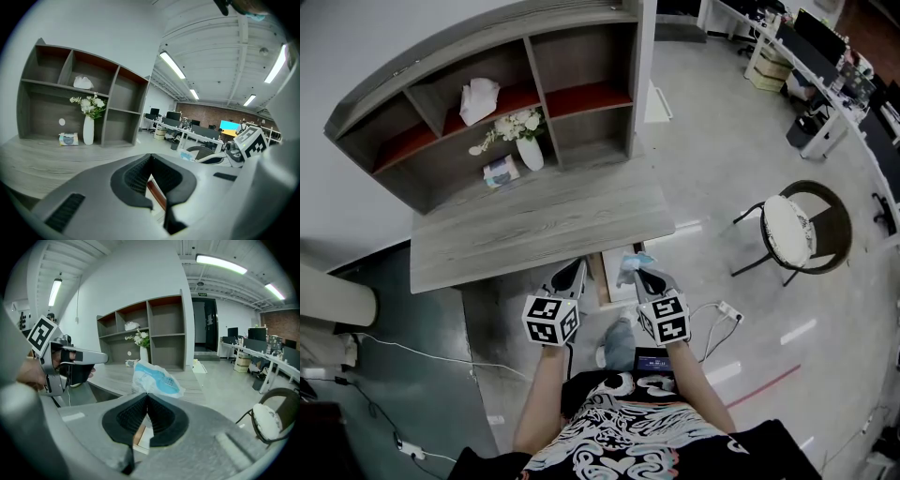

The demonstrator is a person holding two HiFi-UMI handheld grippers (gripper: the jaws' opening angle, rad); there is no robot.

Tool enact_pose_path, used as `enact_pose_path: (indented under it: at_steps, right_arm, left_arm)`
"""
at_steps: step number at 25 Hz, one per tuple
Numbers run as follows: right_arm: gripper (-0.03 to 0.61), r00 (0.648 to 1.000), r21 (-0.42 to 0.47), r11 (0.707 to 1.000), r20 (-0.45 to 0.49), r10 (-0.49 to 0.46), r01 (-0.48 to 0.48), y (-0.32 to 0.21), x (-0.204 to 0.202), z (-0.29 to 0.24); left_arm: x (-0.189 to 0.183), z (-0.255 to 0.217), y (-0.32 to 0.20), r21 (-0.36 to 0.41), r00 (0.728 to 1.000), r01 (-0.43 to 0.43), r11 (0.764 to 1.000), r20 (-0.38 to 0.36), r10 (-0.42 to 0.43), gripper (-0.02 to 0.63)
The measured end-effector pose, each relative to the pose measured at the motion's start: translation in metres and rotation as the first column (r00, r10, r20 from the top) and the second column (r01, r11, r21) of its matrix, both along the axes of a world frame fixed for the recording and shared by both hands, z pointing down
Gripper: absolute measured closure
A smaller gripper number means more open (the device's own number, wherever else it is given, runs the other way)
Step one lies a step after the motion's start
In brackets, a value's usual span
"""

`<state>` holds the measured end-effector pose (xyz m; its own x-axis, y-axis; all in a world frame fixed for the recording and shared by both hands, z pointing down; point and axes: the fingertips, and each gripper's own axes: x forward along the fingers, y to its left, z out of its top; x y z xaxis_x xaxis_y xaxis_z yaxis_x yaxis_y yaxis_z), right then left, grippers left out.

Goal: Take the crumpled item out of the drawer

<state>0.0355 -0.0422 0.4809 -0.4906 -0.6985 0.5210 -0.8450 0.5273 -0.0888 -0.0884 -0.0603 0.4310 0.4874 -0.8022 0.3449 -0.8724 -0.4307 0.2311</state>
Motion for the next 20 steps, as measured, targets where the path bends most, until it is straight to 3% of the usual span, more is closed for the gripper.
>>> enact_pose_path:
  at_steps: [20]
  right_arm:
    - [0.572,1.0,0.005,1.0,-0.006,0.006,-0.006,0.0023,0.0078,-0.0003]
  left_arm:
    - [0.0078,0.0025,-0.0003,-0.008,1.0,-0.013,1.0,0.005,0.013,0.614]
